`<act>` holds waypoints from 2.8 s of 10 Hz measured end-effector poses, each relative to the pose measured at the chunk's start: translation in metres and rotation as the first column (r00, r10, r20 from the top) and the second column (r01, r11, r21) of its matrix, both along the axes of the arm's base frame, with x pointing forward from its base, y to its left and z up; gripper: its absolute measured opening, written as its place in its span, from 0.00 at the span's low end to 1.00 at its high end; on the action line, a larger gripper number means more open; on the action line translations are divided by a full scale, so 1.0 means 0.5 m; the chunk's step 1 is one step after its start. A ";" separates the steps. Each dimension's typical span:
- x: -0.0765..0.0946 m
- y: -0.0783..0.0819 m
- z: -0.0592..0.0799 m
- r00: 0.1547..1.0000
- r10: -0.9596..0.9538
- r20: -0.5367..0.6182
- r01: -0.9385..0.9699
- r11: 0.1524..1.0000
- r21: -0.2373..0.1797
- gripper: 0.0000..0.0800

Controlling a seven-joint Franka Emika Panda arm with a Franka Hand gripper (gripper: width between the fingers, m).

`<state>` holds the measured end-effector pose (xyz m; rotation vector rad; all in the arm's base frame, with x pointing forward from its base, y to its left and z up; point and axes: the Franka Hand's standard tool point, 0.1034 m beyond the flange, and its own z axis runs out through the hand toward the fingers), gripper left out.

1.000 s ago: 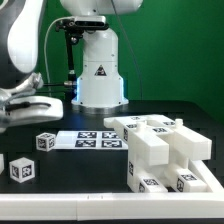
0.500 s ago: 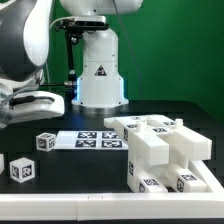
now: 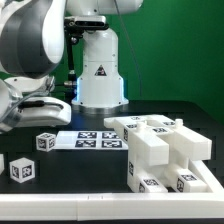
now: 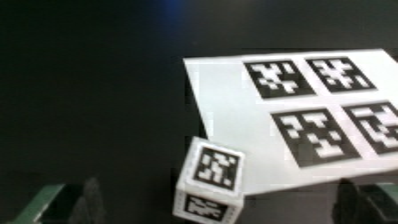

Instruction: Assemble chair

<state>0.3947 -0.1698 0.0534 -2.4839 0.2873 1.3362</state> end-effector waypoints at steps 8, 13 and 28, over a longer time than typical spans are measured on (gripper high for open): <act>-0.013 0.027 -0.035 0.995 -0.092 0.049 0.098 0.984 -0.148 0.81; -0.051 0.046 -0.072 0.991 -0.137 0.010 0.137 0.982 -0.132 0.81; 0.038 0.065 0.080 0.942 -0.044 0.333 0.069 0.995 -0.066 0.35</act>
Offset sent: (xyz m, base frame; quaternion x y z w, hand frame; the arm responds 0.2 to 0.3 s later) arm 0.0000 0.0000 0.0000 0.0000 0.0000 0.0000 1.0000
